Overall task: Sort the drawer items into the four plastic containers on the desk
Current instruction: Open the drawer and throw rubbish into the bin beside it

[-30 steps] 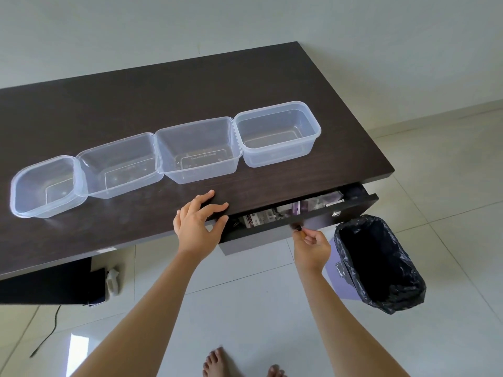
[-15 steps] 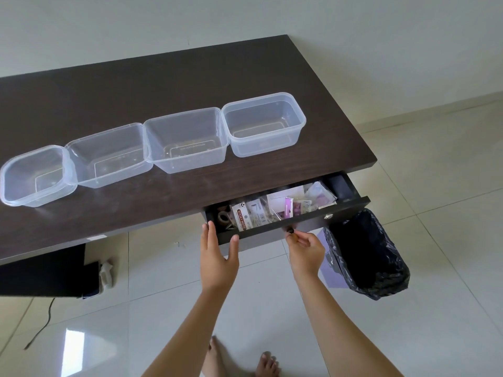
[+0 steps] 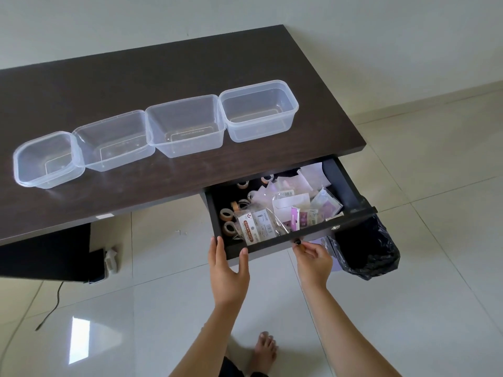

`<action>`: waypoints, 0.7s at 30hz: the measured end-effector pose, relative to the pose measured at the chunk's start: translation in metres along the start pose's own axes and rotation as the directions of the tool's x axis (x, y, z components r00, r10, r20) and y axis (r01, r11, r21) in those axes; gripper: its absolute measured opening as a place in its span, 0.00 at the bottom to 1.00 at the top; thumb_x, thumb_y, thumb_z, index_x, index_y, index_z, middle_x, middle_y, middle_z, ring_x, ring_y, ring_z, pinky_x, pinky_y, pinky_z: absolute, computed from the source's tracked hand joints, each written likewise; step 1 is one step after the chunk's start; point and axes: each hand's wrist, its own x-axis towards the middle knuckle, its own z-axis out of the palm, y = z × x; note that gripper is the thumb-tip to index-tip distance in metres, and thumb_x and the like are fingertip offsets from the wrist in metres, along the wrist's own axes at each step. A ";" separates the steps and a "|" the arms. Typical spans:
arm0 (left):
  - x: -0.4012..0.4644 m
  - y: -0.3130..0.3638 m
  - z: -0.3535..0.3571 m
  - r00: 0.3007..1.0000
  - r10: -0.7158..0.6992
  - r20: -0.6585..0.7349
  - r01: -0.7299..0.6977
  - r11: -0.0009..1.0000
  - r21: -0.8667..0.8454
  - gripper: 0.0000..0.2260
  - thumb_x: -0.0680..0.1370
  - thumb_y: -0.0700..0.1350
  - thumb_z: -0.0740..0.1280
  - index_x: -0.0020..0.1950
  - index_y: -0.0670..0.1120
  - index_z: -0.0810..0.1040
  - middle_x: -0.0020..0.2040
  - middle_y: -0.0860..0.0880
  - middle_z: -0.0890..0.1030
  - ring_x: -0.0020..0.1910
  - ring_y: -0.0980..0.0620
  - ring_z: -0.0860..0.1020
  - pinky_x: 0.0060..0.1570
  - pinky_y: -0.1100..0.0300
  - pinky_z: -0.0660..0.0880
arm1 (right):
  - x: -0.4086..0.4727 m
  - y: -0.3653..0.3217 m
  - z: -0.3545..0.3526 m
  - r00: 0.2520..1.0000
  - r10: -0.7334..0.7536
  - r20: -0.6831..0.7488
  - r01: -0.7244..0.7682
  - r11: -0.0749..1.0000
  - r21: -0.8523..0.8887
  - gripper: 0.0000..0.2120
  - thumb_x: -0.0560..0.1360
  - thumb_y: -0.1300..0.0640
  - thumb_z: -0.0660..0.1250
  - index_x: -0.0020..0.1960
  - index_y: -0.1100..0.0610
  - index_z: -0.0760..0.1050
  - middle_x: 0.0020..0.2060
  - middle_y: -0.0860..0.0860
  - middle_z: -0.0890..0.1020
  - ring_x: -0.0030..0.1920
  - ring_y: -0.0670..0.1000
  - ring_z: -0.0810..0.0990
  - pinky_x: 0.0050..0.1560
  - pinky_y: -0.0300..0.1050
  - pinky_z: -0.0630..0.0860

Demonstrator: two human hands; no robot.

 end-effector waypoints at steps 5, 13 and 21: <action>-0.024 -0.008 -0.004 1.000 -0.001 0.019 0.001 1.000 0.013 0.29 0.77 0.51 0.66 0.75 0.45 0.61 0.76 0.51 0.58 0.75 0.54 0.57 0.73 0.56 0.59 | -0.016 0.011 -0.019 0.999 0.032 -0.027 -0.031 0.999 0.019 0.05 0.69 0.66 0.74 0.42 0.59 0.80 0.38 0.52 0.85 0.38 0.46 0.83 0.41 0.35 0.75; -0.042 -0.019 -0.010 0.999 -0.018 0.042 0.016 0.999 0.042 0.29 0.76 0.52 0.67 0.75 0.46 0.62 0.76 0.52 0.59 0.75 0.53 0.58 0.73 0.51 0.62 | -0.030 0.025 -0.035 0.998 0.045 -0.042 -0.045 0.999 0.010 0.06 0.67 0.65 0.76 0.41 0.59 0.81 0.38 0.53 0.85 0.39 0.50 0.84 0.46 0.43 0.78; -0.054 -0.024 -0.009 0.995 -0.035 0.092 0.030 0.998 0.048 0.29 0.77 0.52 0.66 0.75 0.48 0.60 0.77 0.54 0.57 0.75 0.54 0.57 0.73 0.51 0.61 | -0.033 0.031 -0.044 0.997 0.053 -0.052 -0.053 0.999 0.014 0.07 0.68 0.67 0.75 0.42 0.58 0.80 0.40 0.56 0.85 0.42 0.54 0.85 0.50 0.48 0.80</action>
